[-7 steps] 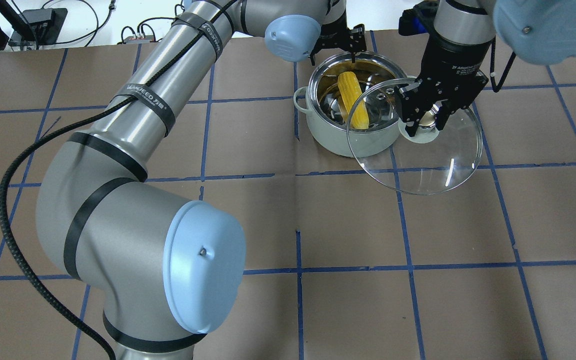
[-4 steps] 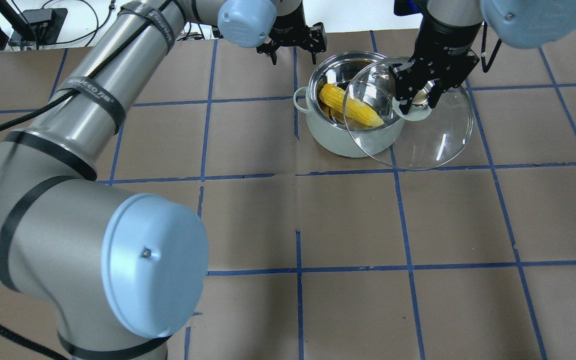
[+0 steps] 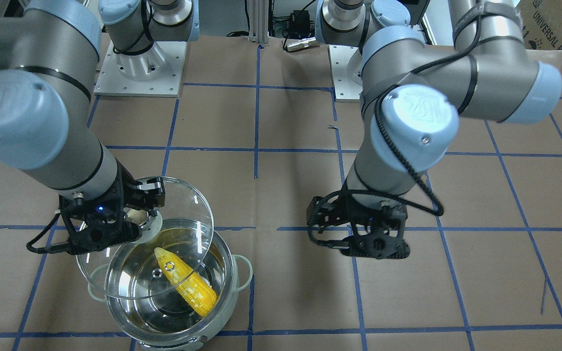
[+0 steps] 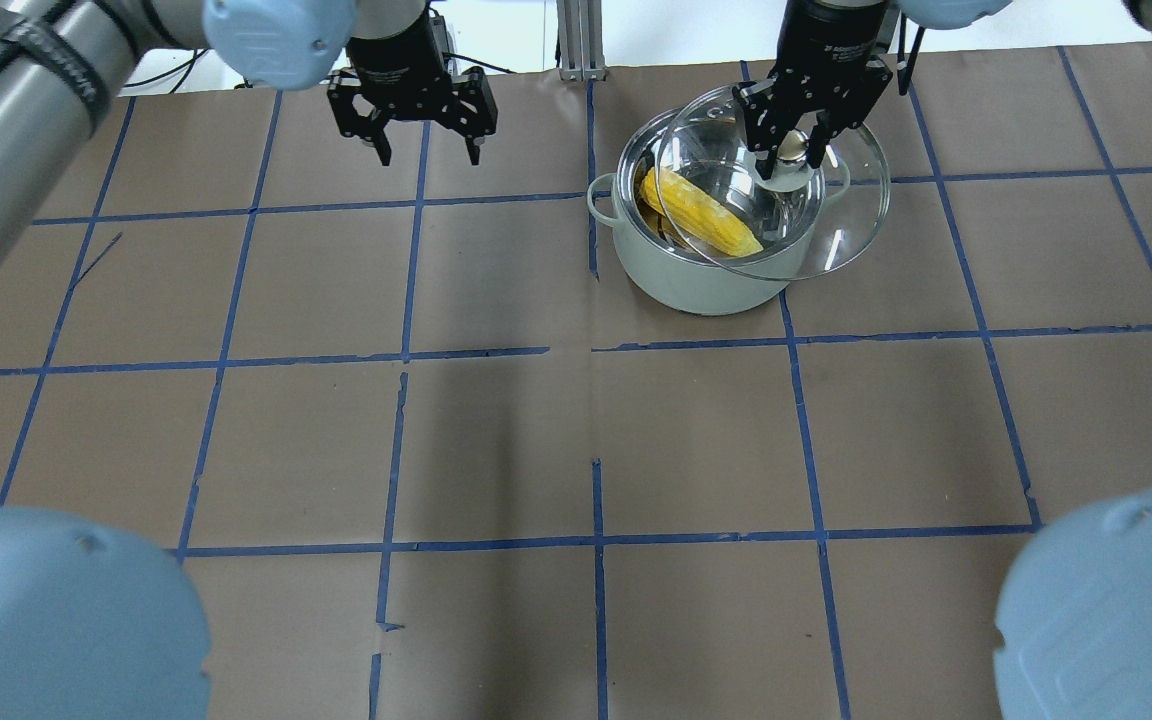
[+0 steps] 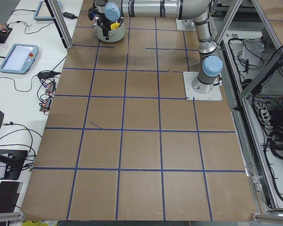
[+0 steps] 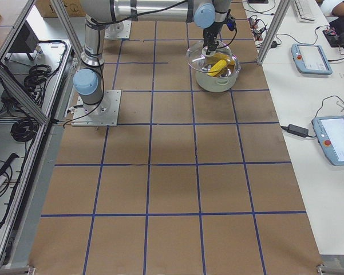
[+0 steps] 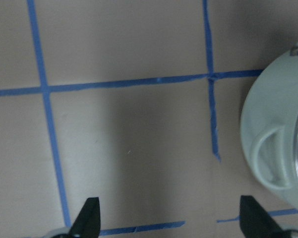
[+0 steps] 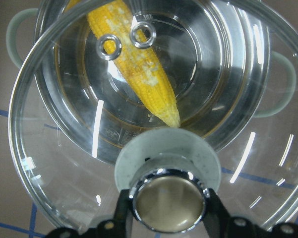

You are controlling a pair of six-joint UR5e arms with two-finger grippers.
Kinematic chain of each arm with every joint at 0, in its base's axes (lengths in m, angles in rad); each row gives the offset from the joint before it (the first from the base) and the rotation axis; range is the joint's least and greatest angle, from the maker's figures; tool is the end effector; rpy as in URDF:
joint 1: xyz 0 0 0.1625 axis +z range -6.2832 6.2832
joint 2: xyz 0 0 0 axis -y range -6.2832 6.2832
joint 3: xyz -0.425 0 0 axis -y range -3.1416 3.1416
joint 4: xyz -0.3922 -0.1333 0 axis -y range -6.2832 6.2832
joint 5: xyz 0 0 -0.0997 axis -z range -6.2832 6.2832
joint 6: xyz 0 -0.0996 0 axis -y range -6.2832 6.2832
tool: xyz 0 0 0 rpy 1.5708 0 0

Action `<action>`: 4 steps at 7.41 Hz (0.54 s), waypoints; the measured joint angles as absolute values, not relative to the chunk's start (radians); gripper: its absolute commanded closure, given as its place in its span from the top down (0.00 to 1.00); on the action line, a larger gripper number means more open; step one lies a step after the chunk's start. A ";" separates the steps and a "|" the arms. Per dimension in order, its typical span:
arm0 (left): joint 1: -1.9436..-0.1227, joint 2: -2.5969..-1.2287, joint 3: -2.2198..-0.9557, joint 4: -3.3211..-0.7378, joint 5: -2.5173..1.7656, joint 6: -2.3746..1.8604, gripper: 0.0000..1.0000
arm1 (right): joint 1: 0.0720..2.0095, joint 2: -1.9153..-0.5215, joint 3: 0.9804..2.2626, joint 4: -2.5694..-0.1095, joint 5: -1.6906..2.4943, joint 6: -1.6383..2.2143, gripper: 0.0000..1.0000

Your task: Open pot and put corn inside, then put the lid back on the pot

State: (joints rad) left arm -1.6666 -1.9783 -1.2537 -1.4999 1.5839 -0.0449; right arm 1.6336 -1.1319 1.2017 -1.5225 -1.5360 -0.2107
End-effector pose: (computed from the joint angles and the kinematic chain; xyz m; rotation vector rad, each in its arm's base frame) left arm -0.1942 -0.6411 0.4158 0.0798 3.1260 0.0290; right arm 0.1779 -0.6492 0.4093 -0.4185 3.0646 0.1784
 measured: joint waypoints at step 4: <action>-1.546 -1.662 -1.470 -1.577 1.601 0.065 1.00 | 1.655 -1.043 1.138 -1.544 -1.536 -0.207 0.30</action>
State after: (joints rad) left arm -1.5461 -1.6619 -1.4699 -1.5769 1.6014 0.0652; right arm 1.6549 -1.0432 1.1381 -1.5437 -1.5355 -0.2072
